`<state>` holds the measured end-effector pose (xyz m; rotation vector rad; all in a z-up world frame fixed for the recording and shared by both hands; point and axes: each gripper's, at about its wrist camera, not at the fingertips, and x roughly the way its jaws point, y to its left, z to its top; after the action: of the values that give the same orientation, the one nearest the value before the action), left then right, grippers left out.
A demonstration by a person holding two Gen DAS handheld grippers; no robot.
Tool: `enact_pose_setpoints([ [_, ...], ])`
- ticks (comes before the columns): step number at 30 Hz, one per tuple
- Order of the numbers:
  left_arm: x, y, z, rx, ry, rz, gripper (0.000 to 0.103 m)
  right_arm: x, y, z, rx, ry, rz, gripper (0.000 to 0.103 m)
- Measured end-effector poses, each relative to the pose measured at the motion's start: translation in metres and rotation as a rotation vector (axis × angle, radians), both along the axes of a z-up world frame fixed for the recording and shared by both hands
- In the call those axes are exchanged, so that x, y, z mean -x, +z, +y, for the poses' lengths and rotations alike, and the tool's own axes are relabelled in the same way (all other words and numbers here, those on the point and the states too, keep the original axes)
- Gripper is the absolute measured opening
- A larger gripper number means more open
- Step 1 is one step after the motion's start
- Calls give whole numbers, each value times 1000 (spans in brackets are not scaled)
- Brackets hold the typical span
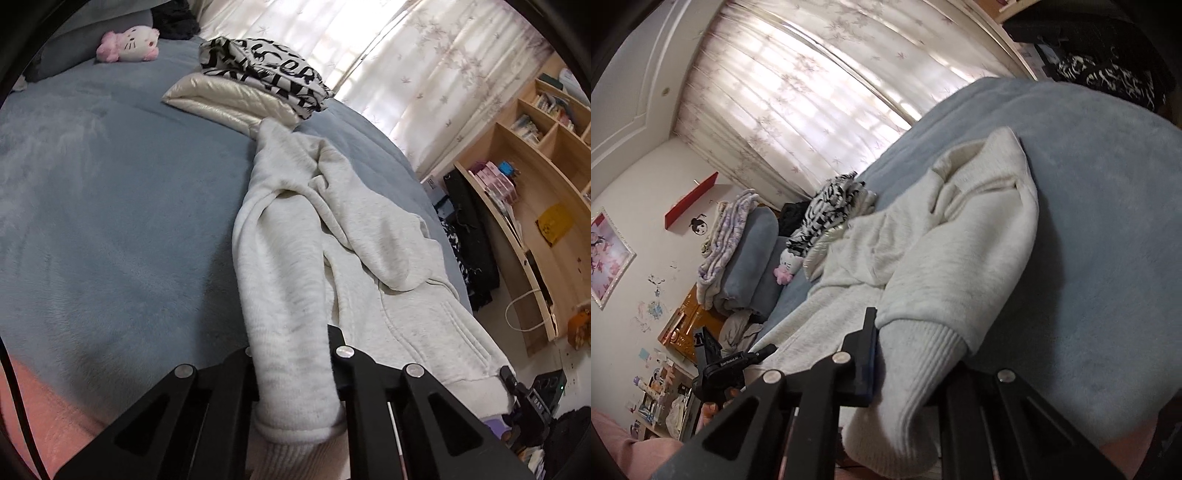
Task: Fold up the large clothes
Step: 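Lift the hem with the left tool and fold it toward the hood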
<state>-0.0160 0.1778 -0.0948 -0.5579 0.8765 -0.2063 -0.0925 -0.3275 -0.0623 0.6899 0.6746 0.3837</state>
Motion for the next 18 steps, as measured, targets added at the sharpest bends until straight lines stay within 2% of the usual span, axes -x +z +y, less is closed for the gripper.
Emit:
enact_pose_setpoints([
  [6, 2, 16, 25, 98, 13, 48, 6, 7, 18, -16, -70, -12, -3, 10],
  [9, -8, 14, 36, 142, 27, 81, 6, 0, 20, -23, -120, -22, 12, 11],
  [15, -54, 6, 31, 199, 31, 146, 6, -51, 19, -37, -231, -67, 95, 12],
  [18, -82, 4, 23, 228, 33, 170, 7, -78, 18, -42, -239, -99, 141, 13],
])
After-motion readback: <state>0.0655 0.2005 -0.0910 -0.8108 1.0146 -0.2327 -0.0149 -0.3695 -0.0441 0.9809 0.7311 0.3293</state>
